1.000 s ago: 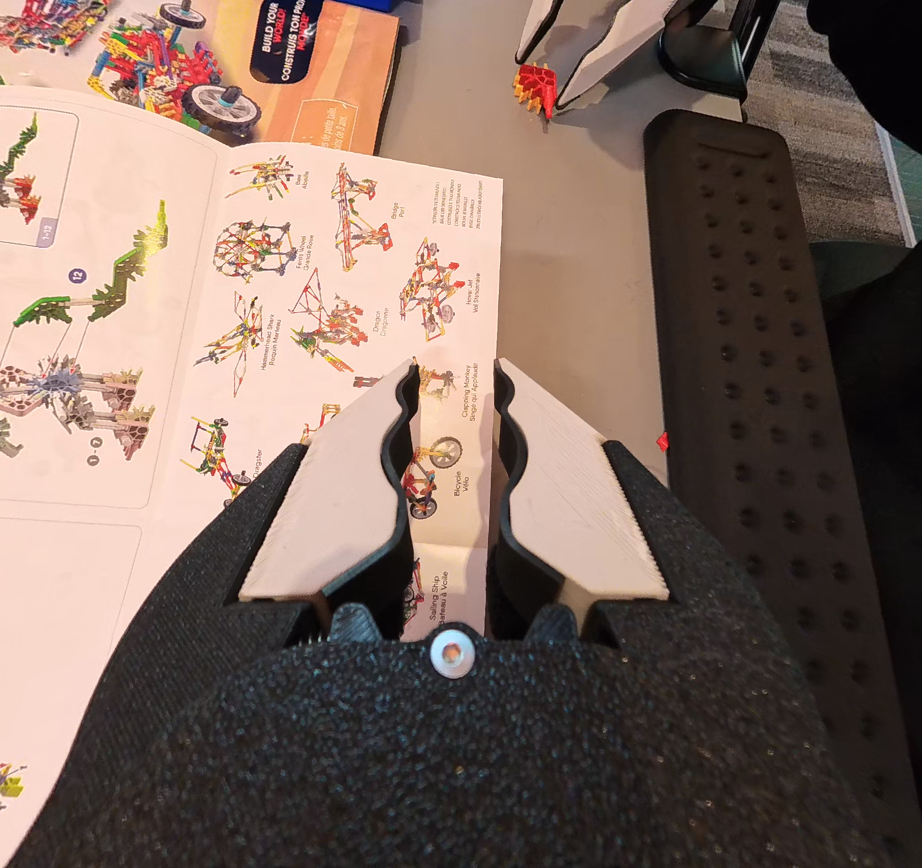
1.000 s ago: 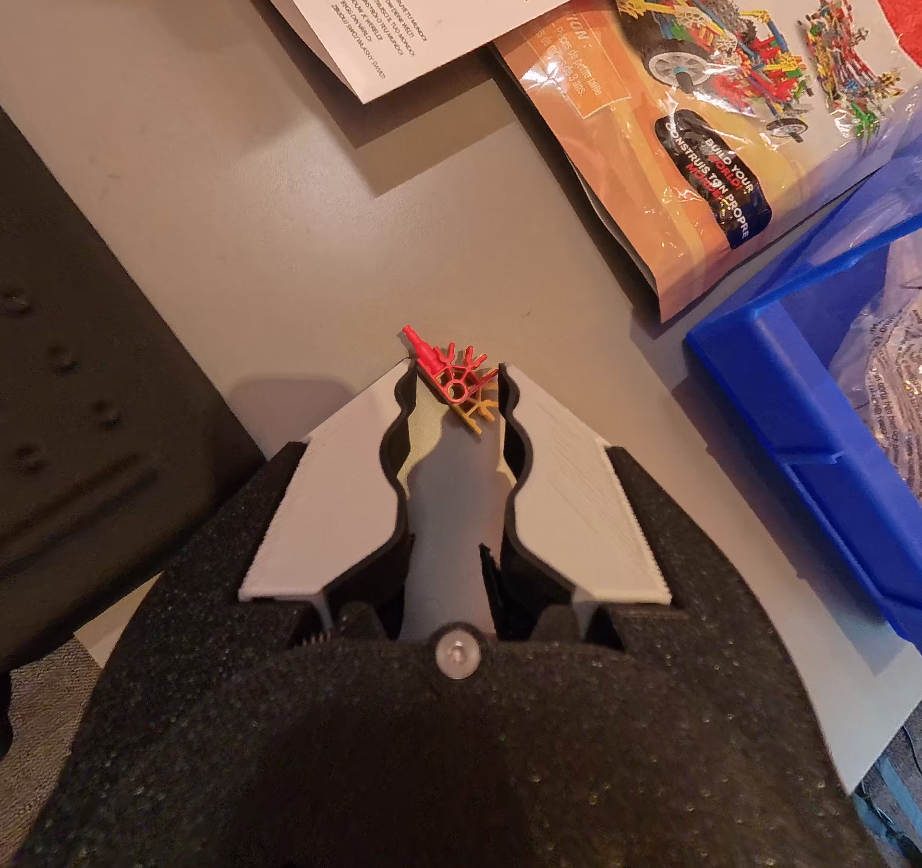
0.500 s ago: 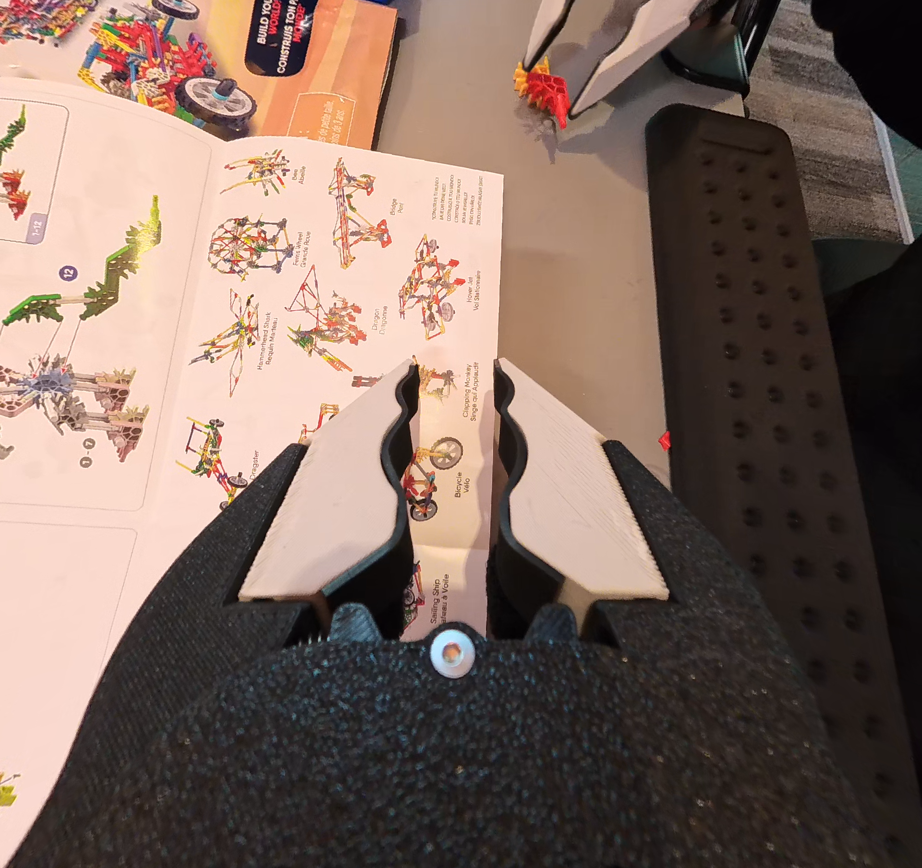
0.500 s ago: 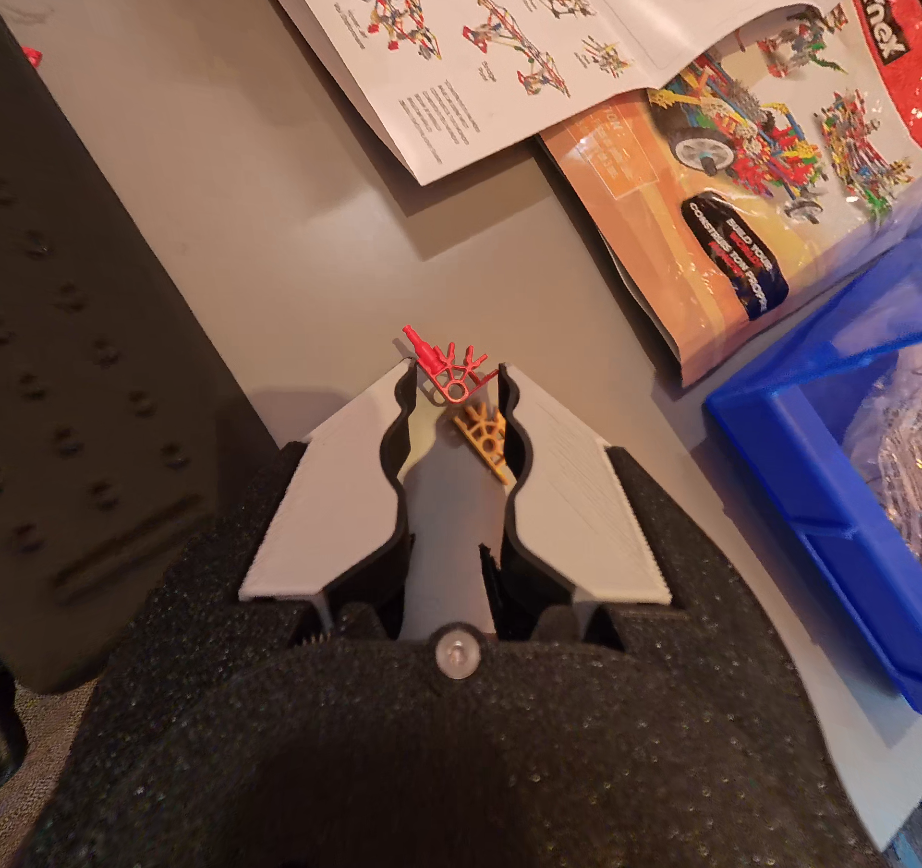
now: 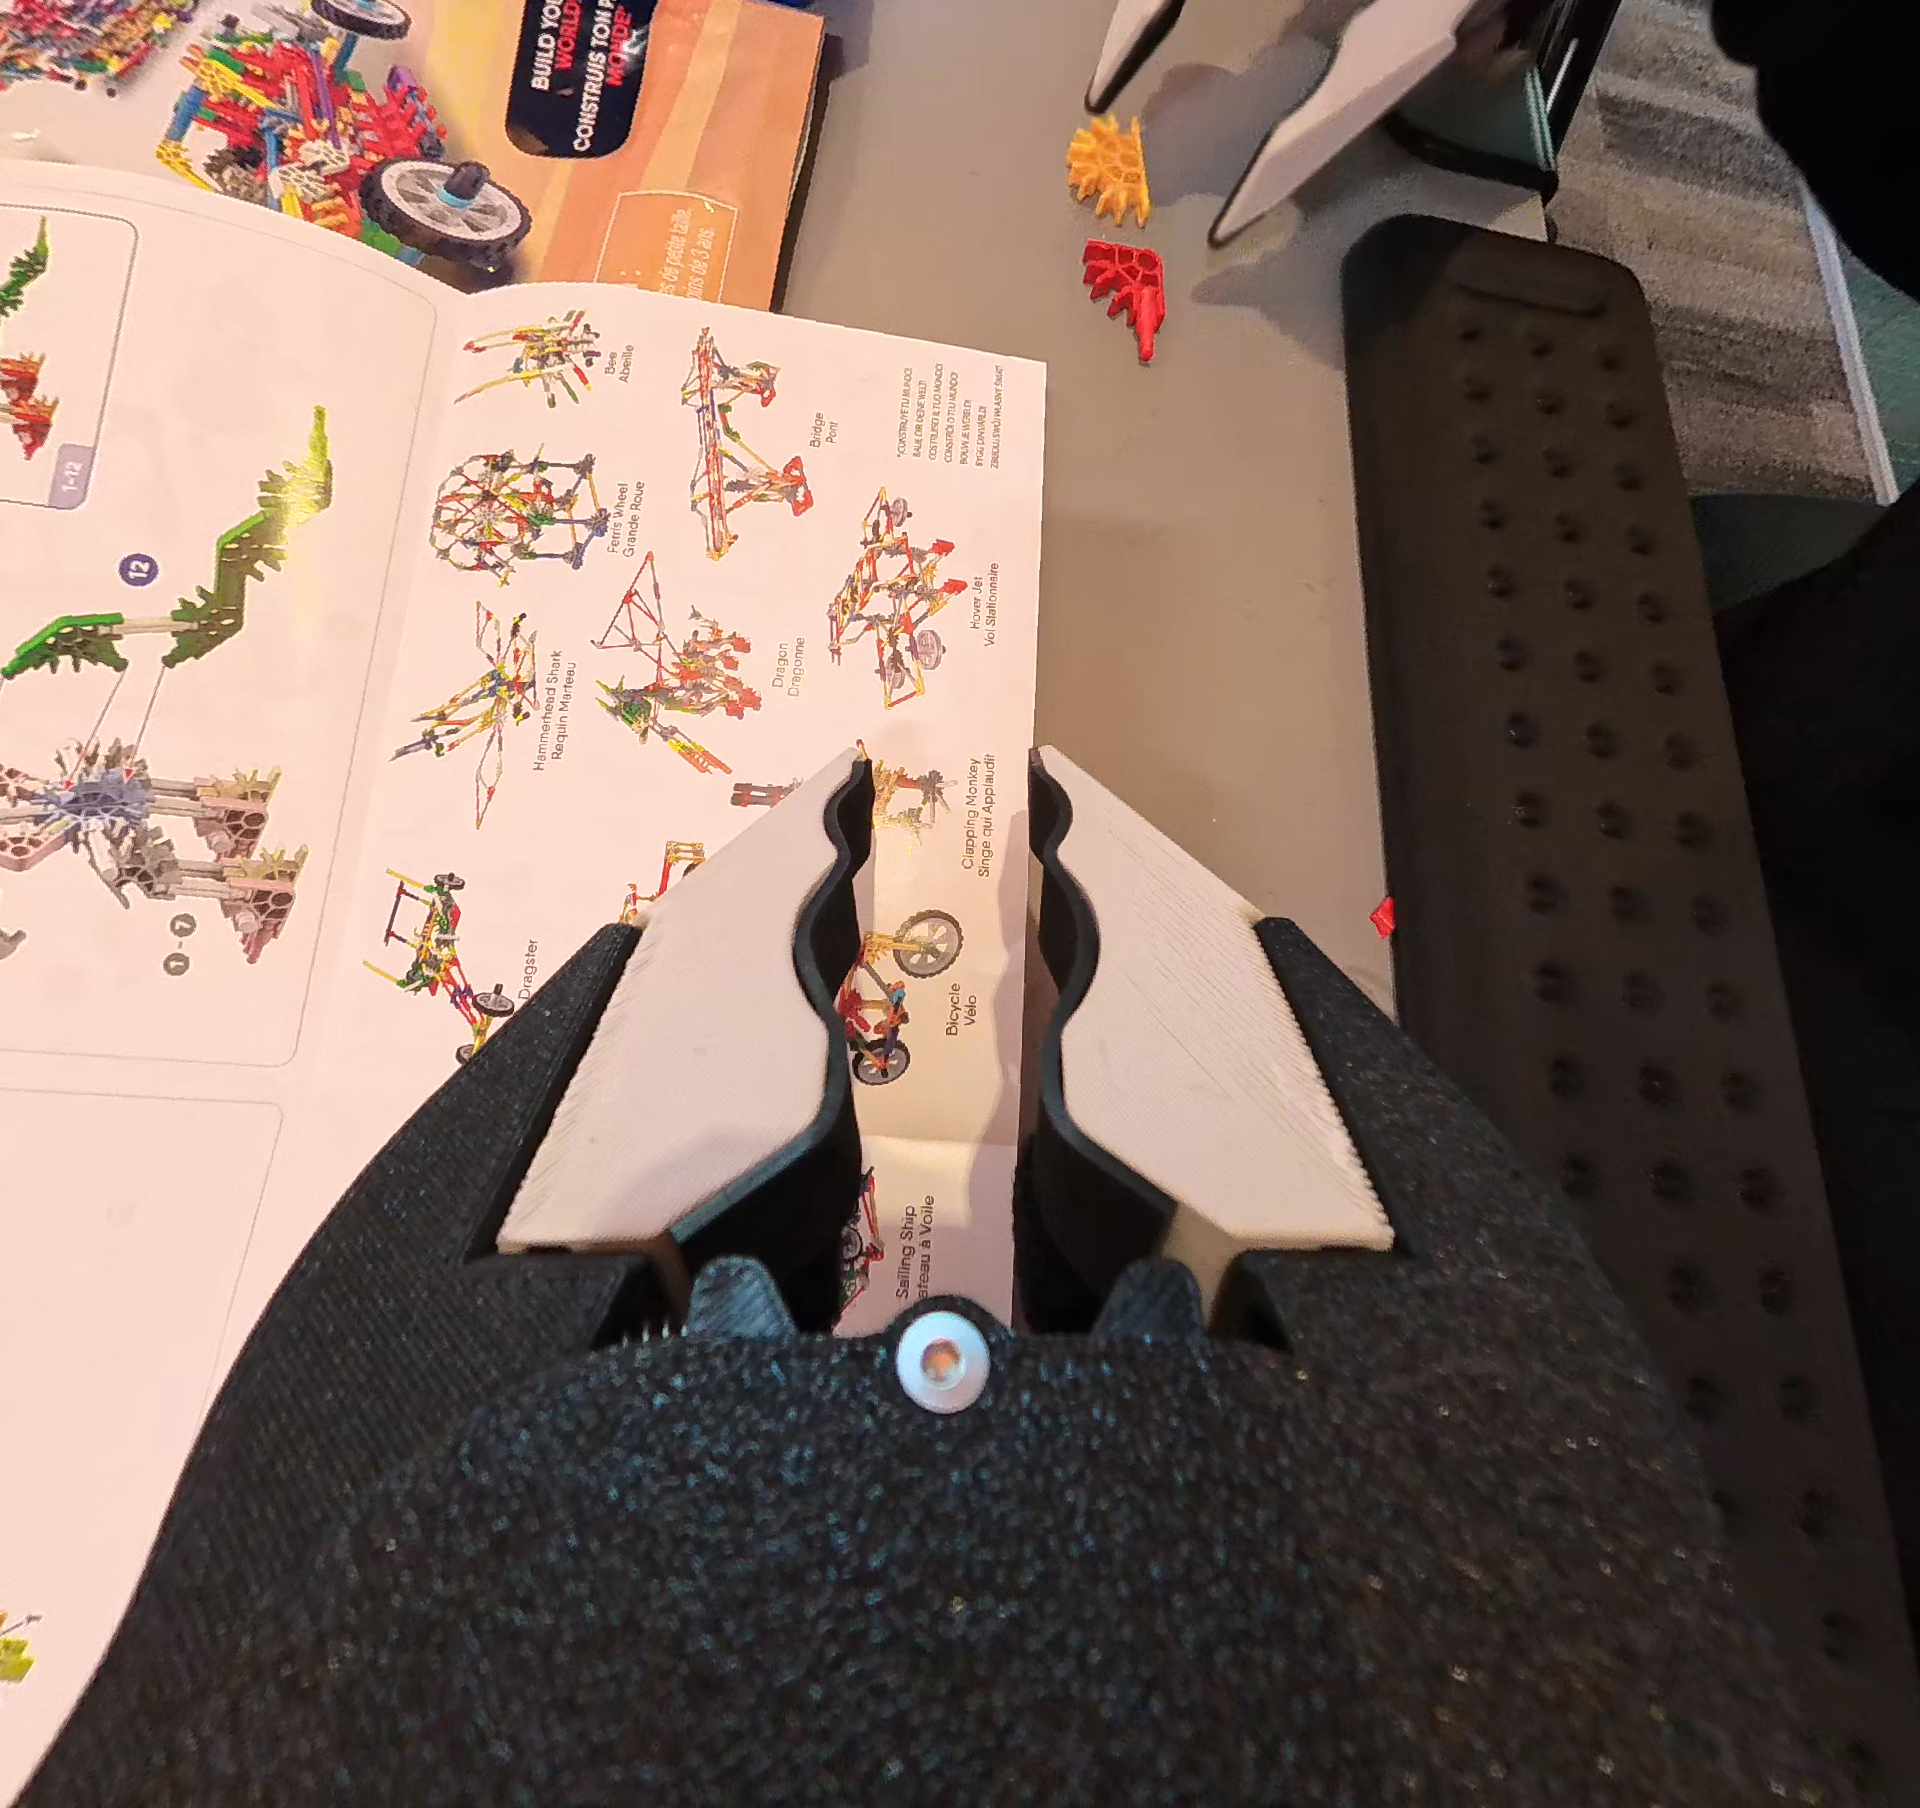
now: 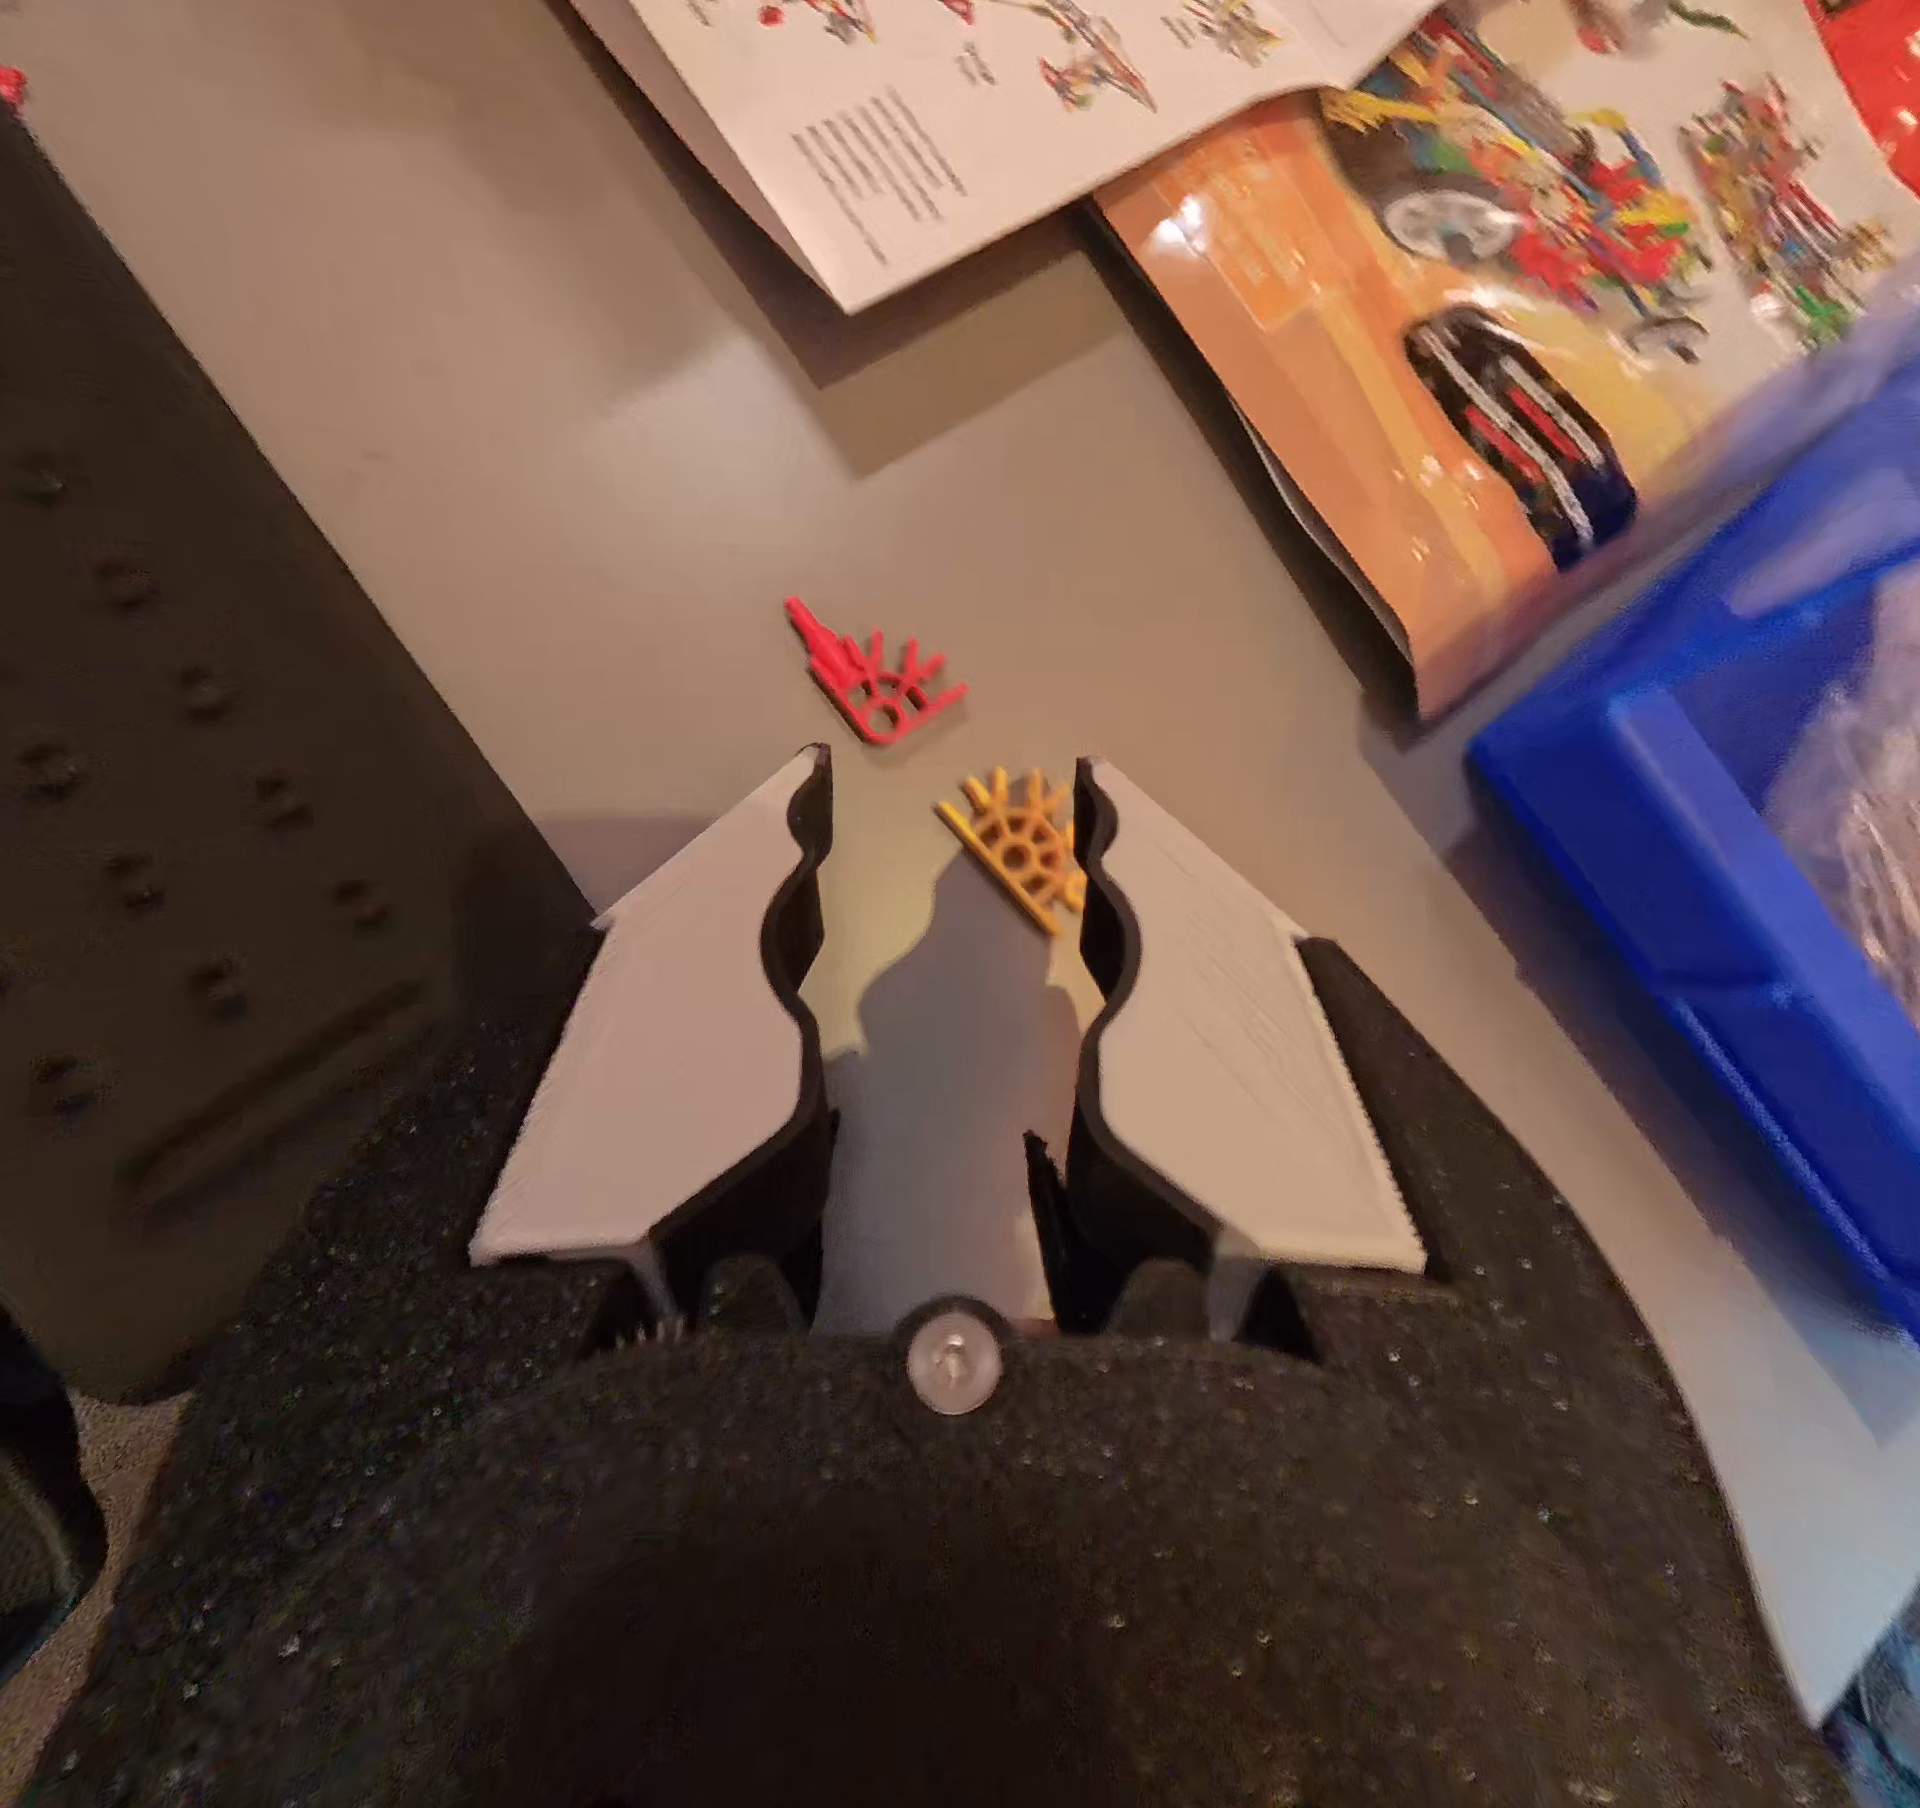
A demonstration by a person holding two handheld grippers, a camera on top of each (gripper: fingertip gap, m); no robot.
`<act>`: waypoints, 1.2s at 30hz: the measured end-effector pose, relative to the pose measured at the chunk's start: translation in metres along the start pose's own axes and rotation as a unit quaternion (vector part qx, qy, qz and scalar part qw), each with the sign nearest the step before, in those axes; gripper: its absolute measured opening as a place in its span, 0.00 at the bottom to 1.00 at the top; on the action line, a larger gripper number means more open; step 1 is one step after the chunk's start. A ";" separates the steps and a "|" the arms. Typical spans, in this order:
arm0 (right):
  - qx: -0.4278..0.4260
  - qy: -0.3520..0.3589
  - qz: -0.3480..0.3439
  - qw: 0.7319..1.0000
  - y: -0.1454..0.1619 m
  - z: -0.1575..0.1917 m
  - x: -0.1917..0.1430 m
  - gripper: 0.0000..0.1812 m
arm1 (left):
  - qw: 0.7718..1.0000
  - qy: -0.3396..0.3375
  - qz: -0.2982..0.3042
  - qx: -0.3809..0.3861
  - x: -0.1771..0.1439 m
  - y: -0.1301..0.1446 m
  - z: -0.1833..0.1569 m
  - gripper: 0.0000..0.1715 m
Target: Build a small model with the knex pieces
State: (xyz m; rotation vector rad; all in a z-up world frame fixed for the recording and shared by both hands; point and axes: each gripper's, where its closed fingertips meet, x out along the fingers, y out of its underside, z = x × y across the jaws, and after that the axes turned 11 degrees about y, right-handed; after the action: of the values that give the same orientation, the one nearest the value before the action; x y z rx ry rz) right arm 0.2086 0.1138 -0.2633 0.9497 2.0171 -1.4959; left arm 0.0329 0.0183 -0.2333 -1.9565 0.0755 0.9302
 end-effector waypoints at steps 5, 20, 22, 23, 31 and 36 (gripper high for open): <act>0.027 0.024 0.018 0.999 0.024 -0.014 -0.004 0.25 | 1.000 0.001 0.003 0.000 0.002 0.000 0.001 0.16; 0.035 -0.001 -0.011 0.999 0.015 -0.012 0.008 0.09 | 1.000 0.000 0.003 0.001 0.003 -0.001 0.000 0.16; 0.036 0.004 -0.012 0.999 0.015 -0.014 0.007 0.07 | 1.000 0.000 0.004 0.001 0.003 0.000 0.001 0.16; 0.035 0.002 -0.011 0.999 0.016 -0.013 0.007 0.07 | 1.000 0.001 0.005 0.000 0.003 0.001 0.001 0.16; 0.024 0.005 -0.006 1.000 0.016 -0.014 0.006 0.07 | 1.000 0.000 0.005 0.001 0.003 0.001 0.001 0.16; 0.025 0.004 -0.019 1.000 0.009 -0.016 0.002 0.06 | 1.000 -0.003 0.006 0.002 0.002 0.001 0.002 0.16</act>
State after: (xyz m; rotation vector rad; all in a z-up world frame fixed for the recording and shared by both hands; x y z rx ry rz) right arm 0.2145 0.1308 -0.2655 0.9443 2.0229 -1.5706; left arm 0.0331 0.0197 -0.2355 -1.9523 0.0855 0.9423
